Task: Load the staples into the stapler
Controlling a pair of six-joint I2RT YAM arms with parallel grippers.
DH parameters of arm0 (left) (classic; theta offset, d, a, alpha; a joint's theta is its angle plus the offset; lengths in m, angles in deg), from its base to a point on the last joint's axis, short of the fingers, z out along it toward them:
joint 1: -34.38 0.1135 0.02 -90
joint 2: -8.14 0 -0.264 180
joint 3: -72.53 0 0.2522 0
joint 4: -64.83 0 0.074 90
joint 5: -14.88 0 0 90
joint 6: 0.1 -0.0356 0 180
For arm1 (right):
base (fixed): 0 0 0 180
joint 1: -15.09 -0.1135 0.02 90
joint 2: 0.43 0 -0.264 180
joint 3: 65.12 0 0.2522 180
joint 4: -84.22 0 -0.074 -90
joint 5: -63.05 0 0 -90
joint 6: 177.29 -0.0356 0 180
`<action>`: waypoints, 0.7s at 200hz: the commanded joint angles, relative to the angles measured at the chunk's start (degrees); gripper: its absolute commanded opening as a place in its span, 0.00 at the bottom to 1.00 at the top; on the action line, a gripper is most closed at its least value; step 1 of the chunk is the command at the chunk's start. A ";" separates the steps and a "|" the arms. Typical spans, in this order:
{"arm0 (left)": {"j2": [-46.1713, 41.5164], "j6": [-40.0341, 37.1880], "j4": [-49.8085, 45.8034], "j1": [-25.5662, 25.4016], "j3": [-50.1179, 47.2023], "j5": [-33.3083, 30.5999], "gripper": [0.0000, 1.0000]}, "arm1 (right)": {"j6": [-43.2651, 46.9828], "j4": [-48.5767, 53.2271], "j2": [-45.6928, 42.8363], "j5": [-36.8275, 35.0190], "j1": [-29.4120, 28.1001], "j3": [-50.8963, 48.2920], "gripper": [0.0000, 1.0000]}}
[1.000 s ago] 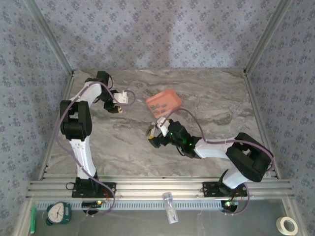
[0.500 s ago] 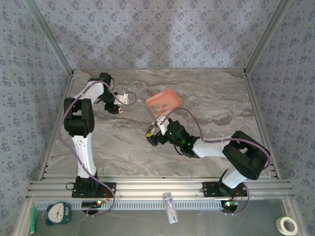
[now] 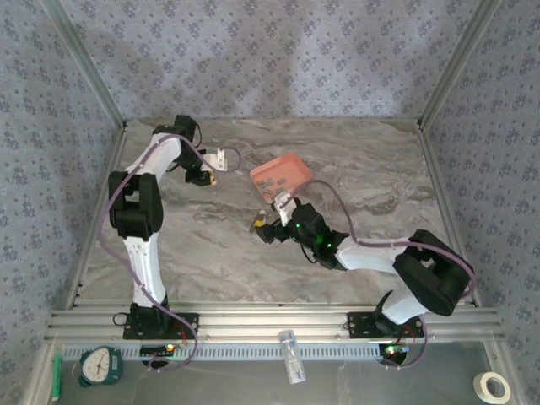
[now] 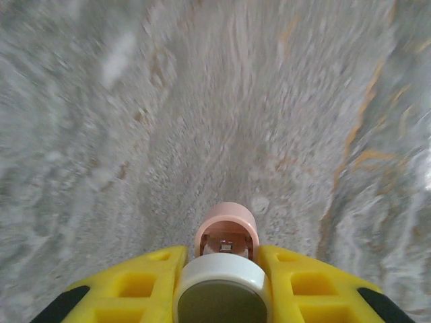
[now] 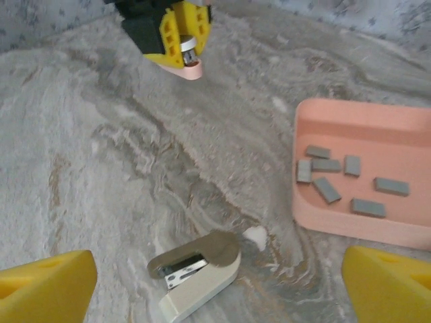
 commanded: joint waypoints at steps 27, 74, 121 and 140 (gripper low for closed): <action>-15.69 13.37 -3.77 -1.09 -3.40 22.44 0.14 | 2.61 -0.56 -7.60 5.13 3.36 0.05 0.89; -34.54 27.25 20.41 -4.22 -28.65 34.74 0.14 | 6.45 -2.09 -9.76 15.28 6.71 1.12 0.79; -51.77 47.63 51.67 -6.90 -52.50 39.65 0.14 | 14.41 -4.76 -7.50 29.17 7.09 3.10 0.63; -56.40 51.68 61.64 -7.55 -60.44 38.99 0.13 | 14.81 -4.66 -5.99 33.91 6.92 5.20 0.63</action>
